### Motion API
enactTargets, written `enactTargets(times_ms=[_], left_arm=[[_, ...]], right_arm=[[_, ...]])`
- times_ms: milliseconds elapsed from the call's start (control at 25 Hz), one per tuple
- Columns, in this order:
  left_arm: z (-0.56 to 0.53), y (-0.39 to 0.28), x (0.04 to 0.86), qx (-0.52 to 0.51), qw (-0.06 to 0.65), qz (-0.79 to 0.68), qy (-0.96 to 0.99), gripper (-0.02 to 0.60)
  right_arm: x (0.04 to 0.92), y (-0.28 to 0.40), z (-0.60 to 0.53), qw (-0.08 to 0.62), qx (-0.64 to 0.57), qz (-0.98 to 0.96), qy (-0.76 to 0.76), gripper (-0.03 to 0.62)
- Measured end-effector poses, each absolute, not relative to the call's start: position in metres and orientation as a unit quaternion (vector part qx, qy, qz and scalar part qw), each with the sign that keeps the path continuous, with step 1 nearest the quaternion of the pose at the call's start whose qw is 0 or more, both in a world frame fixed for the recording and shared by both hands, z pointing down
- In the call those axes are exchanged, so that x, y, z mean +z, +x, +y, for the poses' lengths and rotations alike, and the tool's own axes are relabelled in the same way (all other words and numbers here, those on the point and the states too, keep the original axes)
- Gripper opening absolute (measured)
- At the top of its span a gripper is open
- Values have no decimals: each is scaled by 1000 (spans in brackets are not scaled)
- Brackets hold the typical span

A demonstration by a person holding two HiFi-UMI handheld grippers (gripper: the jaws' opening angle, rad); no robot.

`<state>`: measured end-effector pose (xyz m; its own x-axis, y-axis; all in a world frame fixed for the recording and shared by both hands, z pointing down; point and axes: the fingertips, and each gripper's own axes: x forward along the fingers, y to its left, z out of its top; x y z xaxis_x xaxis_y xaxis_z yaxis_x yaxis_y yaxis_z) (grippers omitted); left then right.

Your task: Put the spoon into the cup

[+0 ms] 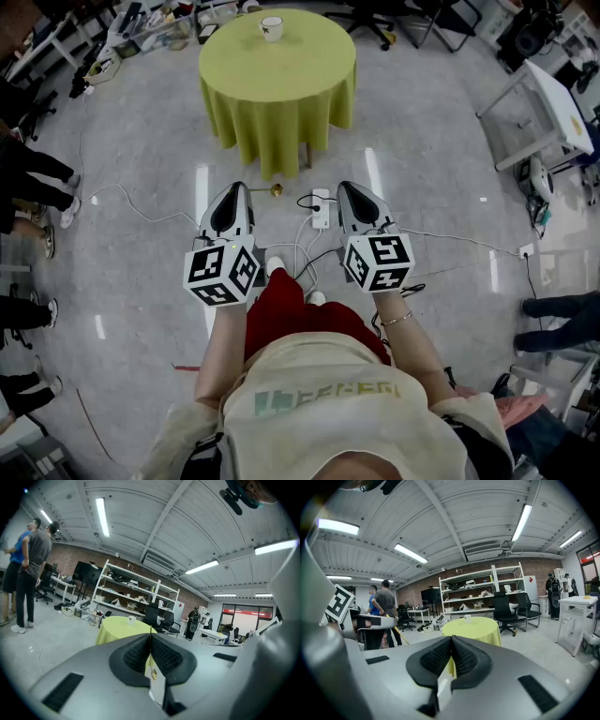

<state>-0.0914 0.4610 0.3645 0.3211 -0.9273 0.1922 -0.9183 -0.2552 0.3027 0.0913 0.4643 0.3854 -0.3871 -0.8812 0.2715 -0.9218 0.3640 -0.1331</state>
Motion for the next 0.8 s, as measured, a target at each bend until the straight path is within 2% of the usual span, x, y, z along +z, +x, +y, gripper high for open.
enactTargets(times_ms=[800], left_arm=[[345, -180, 365, -17, 179, -562, 807, 25]], right_arm=[[391, 11, 348, 69, 136, -803, 575, 37]])
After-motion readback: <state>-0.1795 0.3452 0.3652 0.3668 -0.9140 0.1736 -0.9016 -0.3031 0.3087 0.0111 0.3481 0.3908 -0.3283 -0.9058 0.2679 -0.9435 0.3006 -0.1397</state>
